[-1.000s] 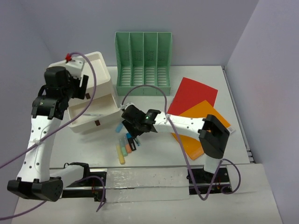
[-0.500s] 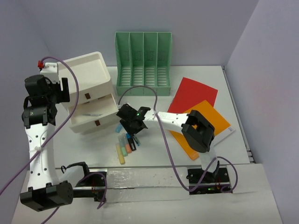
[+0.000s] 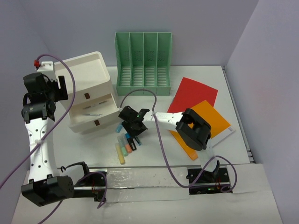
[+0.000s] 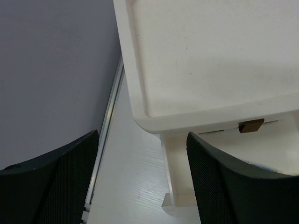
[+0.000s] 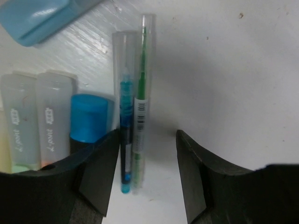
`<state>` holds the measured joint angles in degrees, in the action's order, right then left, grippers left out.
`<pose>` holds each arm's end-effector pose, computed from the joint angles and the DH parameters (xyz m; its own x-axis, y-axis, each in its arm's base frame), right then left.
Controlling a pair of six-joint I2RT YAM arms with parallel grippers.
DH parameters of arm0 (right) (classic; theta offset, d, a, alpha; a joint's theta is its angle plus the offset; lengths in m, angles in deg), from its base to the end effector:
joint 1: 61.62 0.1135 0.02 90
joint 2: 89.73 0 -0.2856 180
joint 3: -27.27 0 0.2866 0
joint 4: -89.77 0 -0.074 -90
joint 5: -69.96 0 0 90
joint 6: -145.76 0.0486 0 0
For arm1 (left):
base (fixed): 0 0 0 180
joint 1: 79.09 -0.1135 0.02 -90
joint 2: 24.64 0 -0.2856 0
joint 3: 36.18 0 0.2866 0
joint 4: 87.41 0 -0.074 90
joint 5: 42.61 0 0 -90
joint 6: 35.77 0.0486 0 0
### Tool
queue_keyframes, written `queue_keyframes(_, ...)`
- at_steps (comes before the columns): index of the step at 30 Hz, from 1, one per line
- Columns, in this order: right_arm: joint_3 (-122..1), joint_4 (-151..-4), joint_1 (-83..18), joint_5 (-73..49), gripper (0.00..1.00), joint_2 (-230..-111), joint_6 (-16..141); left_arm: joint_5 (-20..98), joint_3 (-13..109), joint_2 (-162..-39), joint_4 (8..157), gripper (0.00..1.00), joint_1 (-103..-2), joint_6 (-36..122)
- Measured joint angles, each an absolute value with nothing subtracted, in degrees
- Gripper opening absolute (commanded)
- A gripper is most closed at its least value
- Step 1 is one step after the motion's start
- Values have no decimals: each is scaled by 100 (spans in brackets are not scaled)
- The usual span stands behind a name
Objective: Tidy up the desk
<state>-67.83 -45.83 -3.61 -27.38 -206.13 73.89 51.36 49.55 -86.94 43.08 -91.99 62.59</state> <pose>0.2512 0.3905 0.1538 -0.7120 -0.5572 -0.4273 -0.6227 0.7823 0.0174 0.2529 0.0614 0.4265 -0.4652 0.0423 -0.8842 -0.2180 0.9626 0.1607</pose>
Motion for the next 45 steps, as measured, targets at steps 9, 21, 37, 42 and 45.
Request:
queue_keyframes(9, -6354, -4916, -664, -2570, 54, -20413, 7396, 5102, 4953, -8696, 4354, 82, -9226, 6250)
queue_keyframes(21, -6167, -5080, -763, -2447, 54, -20076, 7313, 5052, 4949, -8724, 4358, 82, -9233, 6320)
queue_keyframes(37, -6197, -5099, -1225, -2492, 48, -19972, 7332, 5057, 4739, -8707, 4389, 82, -9233, 6568)
queue_keyframes(42, -6237, -4966, -1127, -2645, 46, -20204, 7338, 5097, 4739, -8707, 4393, 82, -9233, 6589)
queue_keyframes(45, -6240, -4878, -1035, -2756, 35, -20324, 7394, 5126, 4739, -8707, 4395, 82, -9237, 6593)
